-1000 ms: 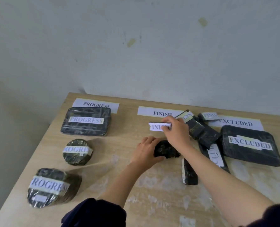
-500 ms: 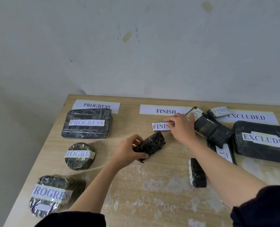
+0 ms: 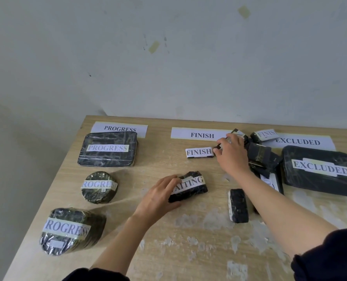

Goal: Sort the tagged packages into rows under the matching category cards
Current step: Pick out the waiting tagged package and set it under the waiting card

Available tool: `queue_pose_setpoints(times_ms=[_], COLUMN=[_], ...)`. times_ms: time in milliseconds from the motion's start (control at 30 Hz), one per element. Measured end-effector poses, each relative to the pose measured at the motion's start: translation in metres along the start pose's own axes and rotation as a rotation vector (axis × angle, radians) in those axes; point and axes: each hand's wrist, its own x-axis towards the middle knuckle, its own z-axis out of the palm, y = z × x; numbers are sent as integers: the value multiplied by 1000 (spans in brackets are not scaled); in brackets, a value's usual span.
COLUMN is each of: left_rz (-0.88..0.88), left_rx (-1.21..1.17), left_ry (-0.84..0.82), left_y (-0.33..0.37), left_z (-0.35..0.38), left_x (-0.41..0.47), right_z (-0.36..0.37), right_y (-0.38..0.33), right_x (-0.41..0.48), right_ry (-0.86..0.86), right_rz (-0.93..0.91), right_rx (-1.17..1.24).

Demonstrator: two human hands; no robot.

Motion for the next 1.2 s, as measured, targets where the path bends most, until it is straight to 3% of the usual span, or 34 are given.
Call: queue_pose_setpoints(times_ms=[167,267,367,467,667,967,1200], left_rz=[-245,-291,-339,-493,-821,-767,-649], left_rx=[-197,-180,-147,-223,-631,-835,-806], left_ry=[41,23,-44,-81,131,265,235], left_y=[7,8,11,20,43,108,160], left_z=[-1,1,2,-1,-9,-15,-6], left_x=[-7,-5,1,9,14,33,51], right_z=[2,3,-1,-11,-28,-58,-80], right_y=[-2,-4,-8,-12,-2,54,109], right_x=[2,1,-3,-11,-60,-116,-131], right_ry=[11,69,192,325,334,292,360], right_rz=[-2,9,24,-28,-115,-115,129], right_rx=[-49,-14,109,315,620,569,655])
